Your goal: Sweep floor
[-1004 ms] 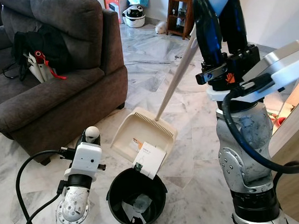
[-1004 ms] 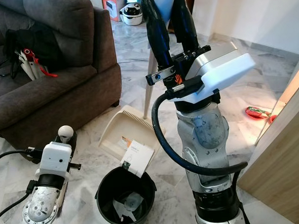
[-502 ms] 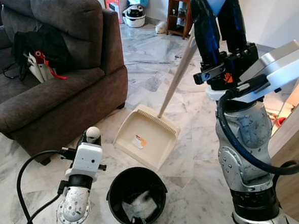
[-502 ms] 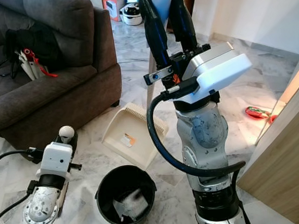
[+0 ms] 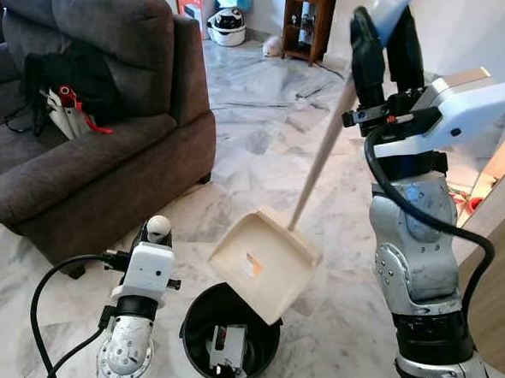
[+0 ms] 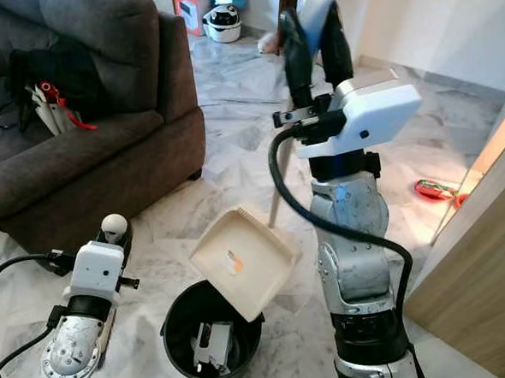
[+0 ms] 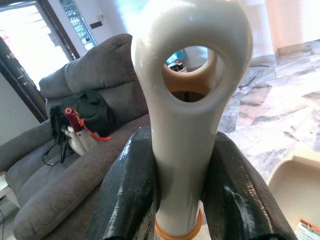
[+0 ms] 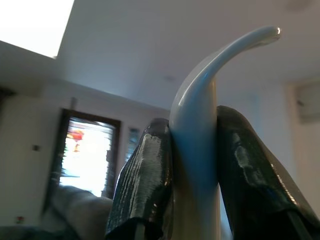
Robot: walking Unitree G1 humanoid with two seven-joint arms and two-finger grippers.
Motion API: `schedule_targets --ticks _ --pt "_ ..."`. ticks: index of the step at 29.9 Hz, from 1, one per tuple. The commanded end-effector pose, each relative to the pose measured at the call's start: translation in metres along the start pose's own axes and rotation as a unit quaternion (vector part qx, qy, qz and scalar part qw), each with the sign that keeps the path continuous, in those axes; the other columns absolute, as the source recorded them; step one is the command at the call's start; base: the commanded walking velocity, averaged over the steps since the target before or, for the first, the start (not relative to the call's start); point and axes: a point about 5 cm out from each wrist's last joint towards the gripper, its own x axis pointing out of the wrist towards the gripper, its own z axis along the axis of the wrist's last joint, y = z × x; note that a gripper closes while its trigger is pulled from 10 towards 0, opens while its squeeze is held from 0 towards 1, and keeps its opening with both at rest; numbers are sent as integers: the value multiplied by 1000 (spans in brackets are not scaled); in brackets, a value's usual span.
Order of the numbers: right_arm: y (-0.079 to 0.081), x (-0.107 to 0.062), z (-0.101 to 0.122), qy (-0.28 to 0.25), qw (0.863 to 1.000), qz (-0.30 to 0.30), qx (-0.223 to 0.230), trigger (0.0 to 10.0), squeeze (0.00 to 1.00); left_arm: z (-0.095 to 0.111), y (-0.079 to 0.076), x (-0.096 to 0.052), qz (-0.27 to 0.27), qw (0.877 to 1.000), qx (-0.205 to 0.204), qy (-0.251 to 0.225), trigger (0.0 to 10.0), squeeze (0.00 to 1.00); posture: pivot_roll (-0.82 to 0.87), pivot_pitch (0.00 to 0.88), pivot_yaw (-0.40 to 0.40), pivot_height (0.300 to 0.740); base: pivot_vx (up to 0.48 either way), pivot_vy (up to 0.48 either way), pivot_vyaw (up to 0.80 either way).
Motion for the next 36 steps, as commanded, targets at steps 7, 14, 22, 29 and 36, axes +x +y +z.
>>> schedule_targets --ticks 7,14,22,29,36 --pt "-28 -2 -6 4 994 -80 -74 10000 0 6 0 1 -1 1000 14 -22 10000 0 162 9 -19 740 0 0 0" --pt "-49 -10 -18 25 984 -118 -132 10000 0 6 -1 0 -3 1000 12 -21 10000 0 163 10 -20 740 0 0 0" --pt "-62 -27 -48 72 962 -107 -240 10000 0 6 -2 -1 -5 1000 9 -22 10000 0 164 12 -20 740 0 0 0" --pt "-69 -47 -77 115 949 -91 -278 10000 0 6 -4 -2 -11 1000 5 -22 10000 0 168 13 -22 740 0 0 0" --pt "-66 -70 -107 194 953 -70 -221 10000 0 5 -6 -3 -18 1000 1 -20 10000 0 166 7 -23 740 0 0 0"
